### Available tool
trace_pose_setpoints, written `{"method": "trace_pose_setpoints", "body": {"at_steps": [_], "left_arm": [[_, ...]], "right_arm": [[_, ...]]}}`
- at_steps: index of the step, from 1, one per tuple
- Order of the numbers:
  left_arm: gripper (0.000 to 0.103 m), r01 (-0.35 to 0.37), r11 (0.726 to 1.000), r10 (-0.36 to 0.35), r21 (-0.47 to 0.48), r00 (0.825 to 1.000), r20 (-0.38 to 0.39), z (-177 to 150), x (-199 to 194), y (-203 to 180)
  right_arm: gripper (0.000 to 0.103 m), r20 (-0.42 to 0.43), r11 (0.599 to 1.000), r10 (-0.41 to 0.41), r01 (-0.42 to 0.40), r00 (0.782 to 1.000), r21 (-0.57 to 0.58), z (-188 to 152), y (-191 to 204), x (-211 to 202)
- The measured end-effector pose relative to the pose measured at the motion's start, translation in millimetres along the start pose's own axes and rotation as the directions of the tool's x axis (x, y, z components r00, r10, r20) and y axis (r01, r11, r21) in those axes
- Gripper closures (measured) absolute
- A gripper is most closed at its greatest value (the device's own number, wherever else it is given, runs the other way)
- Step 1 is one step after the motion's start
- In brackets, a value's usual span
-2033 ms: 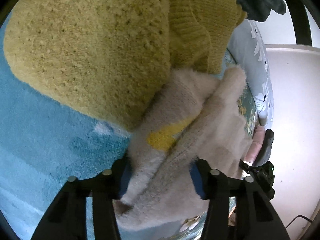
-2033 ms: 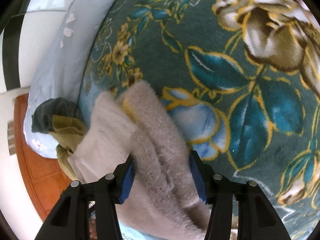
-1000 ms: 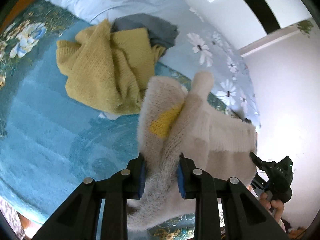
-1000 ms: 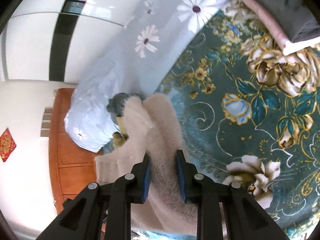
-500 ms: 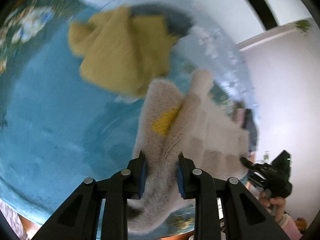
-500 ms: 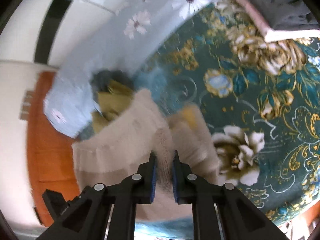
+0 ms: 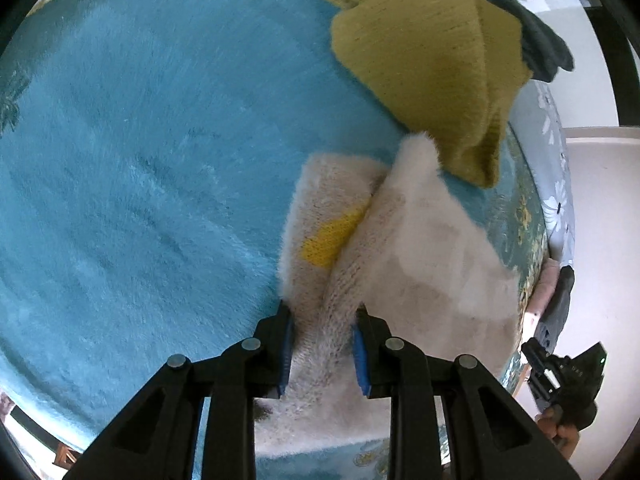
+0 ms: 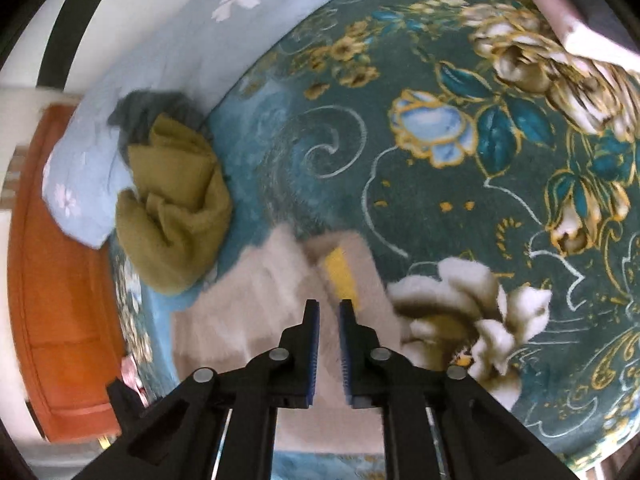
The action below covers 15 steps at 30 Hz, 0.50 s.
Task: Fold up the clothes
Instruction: 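Carry the beige sweater with both grippers toward the folded clothes stack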
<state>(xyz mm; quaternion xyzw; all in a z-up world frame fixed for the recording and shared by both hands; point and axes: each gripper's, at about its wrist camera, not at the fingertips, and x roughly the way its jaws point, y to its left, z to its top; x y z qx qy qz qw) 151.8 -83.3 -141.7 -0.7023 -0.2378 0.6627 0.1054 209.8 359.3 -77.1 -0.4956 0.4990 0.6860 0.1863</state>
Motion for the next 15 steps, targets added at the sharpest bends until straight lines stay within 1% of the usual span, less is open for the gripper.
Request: {"method": "trace_pose_setpoints", "body": {"at_steps": [1,2,3,4,6,8,10,12,13,15], "left_arm": [[0.076,0.005,1.0,-0.005,-0.005,1.0,-0.004,0.8,1.4,1.5],[0.075,0.011,1.0,-0.011,-0.004,1.0,-0.005,0.8,2.4,2.7],[0.074,0.017,1.0,-0.017,-0.003,1.0,-0.007,0.9,3.4,3.9],[0.073,0.023,1.0,-0.023,-0.002,1.0,-0.008,0.8,4.4,5.1],[0.071,0.035,0.999,-0.035,0.0,0.999,-0.006,-0.4,6.0,7.7],[0.068,0.048,0.999,-0.048,-0.017,0.999,-0.006,-1.1,7.9,10.8],[0.066,0.058,0.998,-0.058,-0.038,0.998,-0.005,-1.8,9.7,13.8],[0.064,0.067,0.996,-0.067,-0.057,0.998,-0.004,-3.0,11.3,15.6],[0.061,0.066,0.996,-0.067,-0.063,0.998,-0.005,-3.6,12.1,15.9],[0.06,0.066,0.995,-0.067,-0.077,0.998,-0.008,-4.5,13.6,16.3]], "right_arm": [[0.083,-0.005,1.0,0.012,-0.012,1.0,0.014,-2.2,-3.3,3.6],[0.072,-0.015,0.999,0.026,-0.025,1.0,0.02,-5.6,-5.5,7.9],[0.045,-0.031,0.999,0.037,-0.037,0.999,0.016,-9.9,-7.4,12.9],[0.035,-0.051,0.999,0.041,-0.041,0.998,0.001,-13.7,-7.8,18.7],[0.035,-0.094,0.999,0.029,-0.033,0.995,-0.04,-20.0,-9.3,30.8],[0.034,-0.118,0.997,0.006,-0.014,0.993,-0.07,-23.5,-11.1,42.5],[0.03,-0.138,0.996,-0.013,0.001,0.99,-0.092,-25.7,-13.7,55.2],[0.026,-0.137,0.997,-0.006,-0.004,0.991,-0.073,-23.9,-19.0,64.5],[0.025,-0.142,0.999,0.007,-0.014,0.99,-0.053,-23.0,-21.5,68.0],[0.025,-0.15,0.999,0.033,-0.036,0.988,-0.014,-21.7,-25.7,74.5]]}}
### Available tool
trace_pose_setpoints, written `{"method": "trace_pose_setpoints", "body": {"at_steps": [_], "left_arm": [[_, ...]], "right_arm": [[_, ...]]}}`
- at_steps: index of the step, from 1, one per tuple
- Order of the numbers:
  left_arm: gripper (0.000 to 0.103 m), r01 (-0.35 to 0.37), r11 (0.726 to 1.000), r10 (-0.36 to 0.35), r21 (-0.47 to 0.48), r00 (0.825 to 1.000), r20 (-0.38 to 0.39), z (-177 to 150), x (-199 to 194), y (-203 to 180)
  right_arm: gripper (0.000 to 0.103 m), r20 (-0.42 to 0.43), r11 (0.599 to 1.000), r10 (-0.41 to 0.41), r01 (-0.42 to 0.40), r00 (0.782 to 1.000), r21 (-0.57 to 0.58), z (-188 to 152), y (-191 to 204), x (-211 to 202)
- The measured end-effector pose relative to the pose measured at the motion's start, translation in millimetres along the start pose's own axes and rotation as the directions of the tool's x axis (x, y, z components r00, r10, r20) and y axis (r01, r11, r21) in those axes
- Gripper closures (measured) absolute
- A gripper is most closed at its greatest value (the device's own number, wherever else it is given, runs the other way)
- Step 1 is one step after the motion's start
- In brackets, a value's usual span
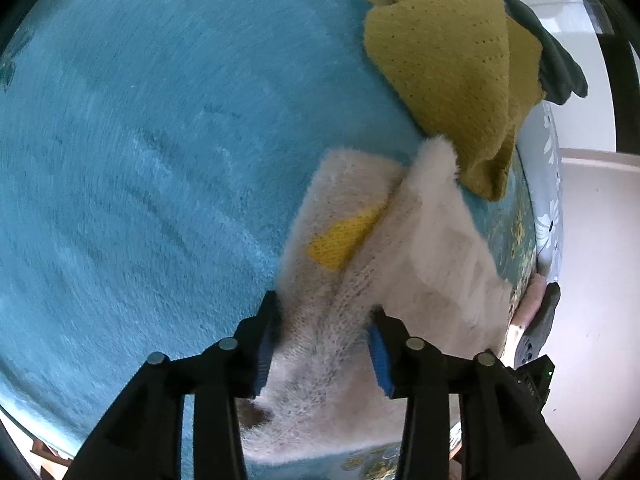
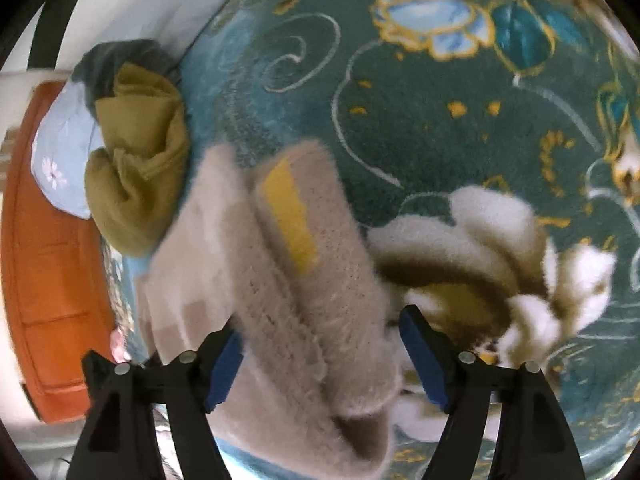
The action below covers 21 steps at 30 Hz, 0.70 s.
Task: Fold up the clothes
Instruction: 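Carry the beige sweater with both grippers toward the folded clothes stack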
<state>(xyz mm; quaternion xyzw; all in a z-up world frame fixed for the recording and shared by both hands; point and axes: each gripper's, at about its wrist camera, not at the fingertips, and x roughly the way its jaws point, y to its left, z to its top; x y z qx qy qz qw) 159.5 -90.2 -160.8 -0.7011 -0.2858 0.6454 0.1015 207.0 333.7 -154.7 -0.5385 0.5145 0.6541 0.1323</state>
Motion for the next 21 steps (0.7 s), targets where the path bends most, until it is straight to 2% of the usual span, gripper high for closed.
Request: {"method": "trace_pose_setpoints", "body": {"at_steps": [3,5,7,10,18,21], "left_arm": [[0.06,0.006,1.0,-0.007,-0.025,1.0,-0.004,-1.9,0.5,-0.3],[0.06,0.004,1.0,-0.004,-0.028,1.0,-0.002,-4.4,-1.2,-2.6],[0.069,-0.005,1.0,0.005,-0.019,1.0,0.006,-7.4,-4.4,-6.8],[0.076,-0.017,1.0,0.017,0.024,1.0,0.025,-15.3,-14.1,-21.1],[0.079,-0.031,0.981,0.017,0.19,0.997,0.076,-52.2,-63.6,-76.5],[0.079,-0.01,0.971,-0.012,0.237,0.996,0.089,-65.0,-87.6,-95.1]], "right_arm": [[0.027,-0.011,1.0,0.011,-0.01,1.0,0.03,-3.2,4.5,5.4],[0.033,-0.007,0.999,-0.007,0.007,1.0,0.043,-6.0,8.3,4.8],[0.05,0.009,0.998,-0.024,0.023,1.0,0.063,-9.6,13.4,0.5],[0.067,0.025,0.997,-0.011,0.009,1.0,0.083,-14.8,19.4,-9.0],[0.073,0.083,0.996,0.07,-0.074,0.994,0.051,-41.5,53.8,-61.3],[0.073,0.119,0.995,0.089,-0.094,0.989,0.04,-57.8,63.3,-93.1]]}}
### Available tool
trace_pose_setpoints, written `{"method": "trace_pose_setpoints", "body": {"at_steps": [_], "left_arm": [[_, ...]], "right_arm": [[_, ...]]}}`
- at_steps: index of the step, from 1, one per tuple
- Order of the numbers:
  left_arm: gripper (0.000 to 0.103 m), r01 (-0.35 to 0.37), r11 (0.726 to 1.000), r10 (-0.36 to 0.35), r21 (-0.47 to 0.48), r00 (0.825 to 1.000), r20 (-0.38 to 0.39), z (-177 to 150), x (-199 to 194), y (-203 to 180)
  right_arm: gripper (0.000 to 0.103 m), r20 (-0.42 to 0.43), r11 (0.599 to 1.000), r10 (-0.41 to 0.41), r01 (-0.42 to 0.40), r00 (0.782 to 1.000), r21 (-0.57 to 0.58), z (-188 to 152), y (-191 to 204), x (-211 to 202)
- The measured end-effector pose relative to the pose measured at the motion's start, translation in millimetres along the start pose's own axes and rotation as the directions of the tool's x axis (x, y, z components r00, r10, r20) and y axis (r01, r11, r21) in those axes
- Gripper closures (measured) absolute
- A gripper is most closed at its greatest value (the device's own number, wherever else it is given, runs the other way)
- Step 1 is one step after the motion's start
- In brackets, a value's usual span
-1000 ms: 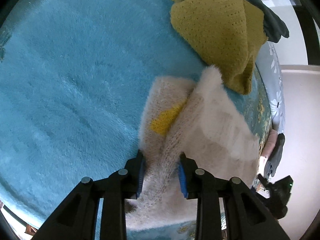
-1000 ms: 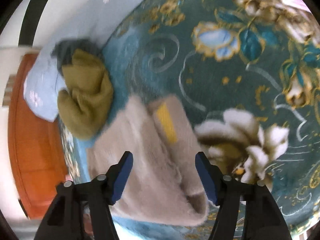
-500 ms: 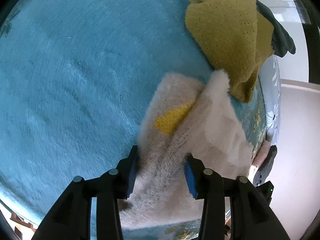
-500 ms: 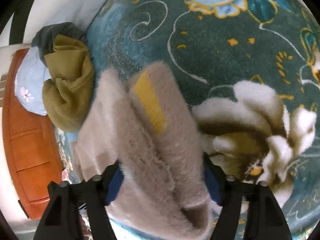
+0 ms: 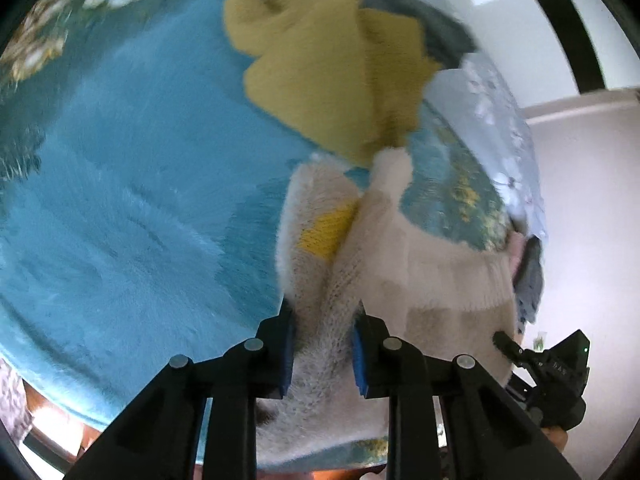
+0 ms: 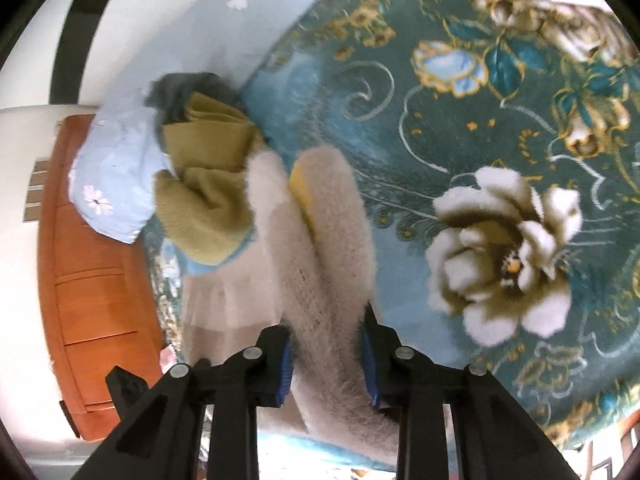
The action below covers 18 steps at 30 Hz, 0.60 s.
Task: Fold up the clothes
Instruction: 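Carry the beige sweater with both grippers toward the folded clothes stack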
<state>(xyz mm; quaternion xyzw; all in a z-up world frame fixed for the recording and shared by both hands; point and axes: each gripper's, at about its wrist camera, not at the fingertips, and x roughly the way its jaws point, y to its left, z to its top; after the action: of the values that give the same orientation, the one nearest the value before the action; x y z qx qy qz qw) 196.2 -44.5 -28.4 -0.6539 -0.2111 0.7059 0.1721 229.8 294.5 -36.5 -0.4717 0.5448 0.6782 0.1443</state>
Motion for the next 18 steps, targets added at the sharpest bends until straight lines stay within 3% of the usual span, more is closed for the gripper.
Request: {"method": "trace_pose_setpoints", "body": {"at_steps": [2,8,18], "left_arm": [[0.079,0.034,0.999,-0.034,0.003,0.999,0.015,12.6,-14.2,-7.8],[0.079,0.116,0.987,-0.121,0.113,0.992,0.035,2.9,-53.8,-43.3],[0.079,0.202,0.928,-0.235,0.314,0.969,0.07,12.2,-89.8,-151.8]], "right_arm": [[0.073,0.033,1.0,0.02,-0.02,0.999,-0.005,-7.5,3.8,-25.5],[0.073,0.155,0.997,0.077,-0.076,0.985,-0.012,-24.1,6.1,-105.0],[0.073,0.35,0.986,0.168,-0.165,0.922,-0.038,-18.6,11.4,-209.2]]}}
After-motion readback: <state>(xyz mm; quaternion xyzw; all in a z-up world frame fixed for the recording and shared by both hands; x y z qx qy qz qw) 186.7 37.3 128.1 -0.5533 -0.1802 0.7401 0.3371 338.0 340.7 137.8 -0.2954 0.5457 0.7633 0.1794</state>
